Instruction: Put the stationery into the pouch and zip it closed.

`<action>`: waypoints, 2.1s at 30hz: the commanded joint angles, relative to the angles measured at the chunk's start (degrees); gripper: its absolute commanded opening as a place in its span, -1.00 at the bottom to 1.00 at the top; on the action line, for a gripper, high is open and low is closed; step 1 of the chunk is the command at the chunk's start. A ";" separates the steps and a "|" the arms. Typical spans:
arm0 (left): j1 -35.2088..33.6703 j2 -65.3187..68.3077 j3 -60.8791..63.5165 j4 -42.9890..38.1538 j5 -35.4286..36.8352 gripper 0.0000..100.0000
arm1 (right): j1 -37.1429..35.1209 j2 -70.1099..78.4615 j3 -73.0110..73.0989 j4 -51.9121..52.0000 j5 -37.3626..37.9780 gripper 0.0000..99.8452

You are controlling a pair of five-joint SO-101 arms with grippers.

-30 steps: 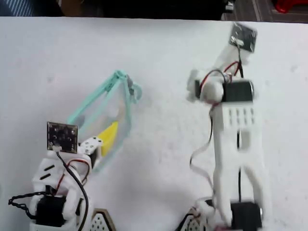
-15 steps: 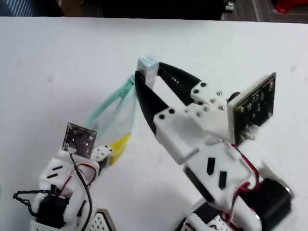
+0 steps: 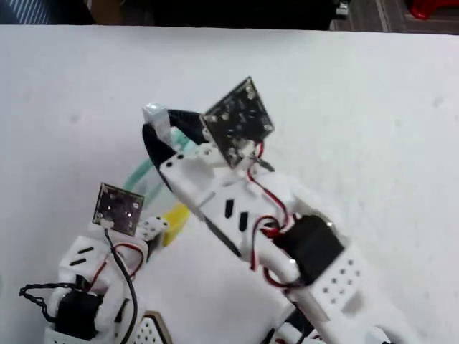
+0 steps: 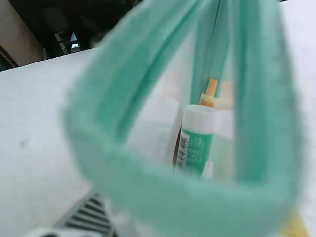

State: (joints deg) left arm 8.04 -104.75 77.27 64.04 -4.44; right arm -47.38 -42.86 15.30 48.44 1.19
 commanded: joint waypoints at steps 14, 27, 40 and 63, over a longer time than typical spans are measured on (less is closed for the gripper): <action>0.13 0.04 -1.93 -1.49 -0.26 -0.34 | -1.10 -0.84 11.16 -6.81 0.79 -0.97; 0.13 0.04 -1.93 -1.58 -0.18 -0.35 | -2.68 -12.97 23.82 -8.13 8.00 -0.96; 0.13 0.04 -1.93 -1.58 -0.18 -0.35 | -0.84 -21.41 20.04 -2.51 10.11 -0.53; -1.98 0.04 -1.23 -10.55 -4.66 -0.95 | 9.63 2.86 -13.45 27.74 -4.04 -0.53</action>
State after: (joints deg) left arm 8.13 -103.96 78.51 58.68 -4.53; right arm -38.15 -43.74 9.41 72.53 0.13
